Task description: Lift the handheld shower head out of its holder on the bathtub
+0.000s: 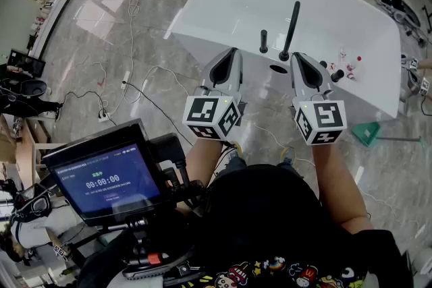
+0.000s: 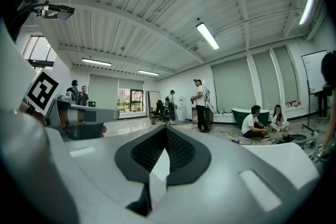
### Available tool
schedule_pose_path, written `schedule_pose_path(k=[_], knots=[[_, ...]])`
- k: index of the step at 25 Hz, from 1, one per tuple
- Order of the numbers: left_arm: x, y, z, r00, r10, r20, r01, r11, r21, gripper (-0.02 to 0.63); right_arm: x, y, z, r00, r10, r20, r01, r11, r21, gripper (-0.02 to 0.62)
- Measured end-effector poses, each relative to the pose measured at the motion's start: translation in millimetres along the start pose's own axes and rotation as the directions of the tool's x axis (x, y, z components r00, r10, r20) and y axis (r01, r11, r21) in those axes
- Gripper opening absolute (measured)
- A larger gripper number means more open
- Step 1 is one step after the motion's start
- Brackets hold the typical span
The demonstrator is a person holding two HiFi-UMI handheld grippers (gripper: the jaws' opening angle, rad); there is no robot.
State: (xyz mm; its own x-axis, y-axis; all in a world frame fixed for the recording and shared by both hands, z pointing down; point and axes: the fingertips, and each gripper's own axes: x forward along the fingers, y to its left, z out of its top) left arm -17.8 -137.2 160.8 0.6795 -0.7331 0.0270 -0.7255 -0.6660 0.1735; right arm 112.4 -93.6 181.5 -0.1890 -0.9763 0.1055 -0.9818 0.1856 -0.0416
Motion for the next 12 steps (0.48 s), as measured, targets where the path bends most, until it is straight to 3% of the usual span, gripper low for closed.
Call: schedule_pose_path(k=[12], knots=[[-12.0,-13.0,7.1,1.0,0.005,0.003,-0.005,1.0,-0.013,0.001,-16.5,2.8,10.2,1.0,0.012,0.0,-0.012,1.0,-0.001,0.023]])
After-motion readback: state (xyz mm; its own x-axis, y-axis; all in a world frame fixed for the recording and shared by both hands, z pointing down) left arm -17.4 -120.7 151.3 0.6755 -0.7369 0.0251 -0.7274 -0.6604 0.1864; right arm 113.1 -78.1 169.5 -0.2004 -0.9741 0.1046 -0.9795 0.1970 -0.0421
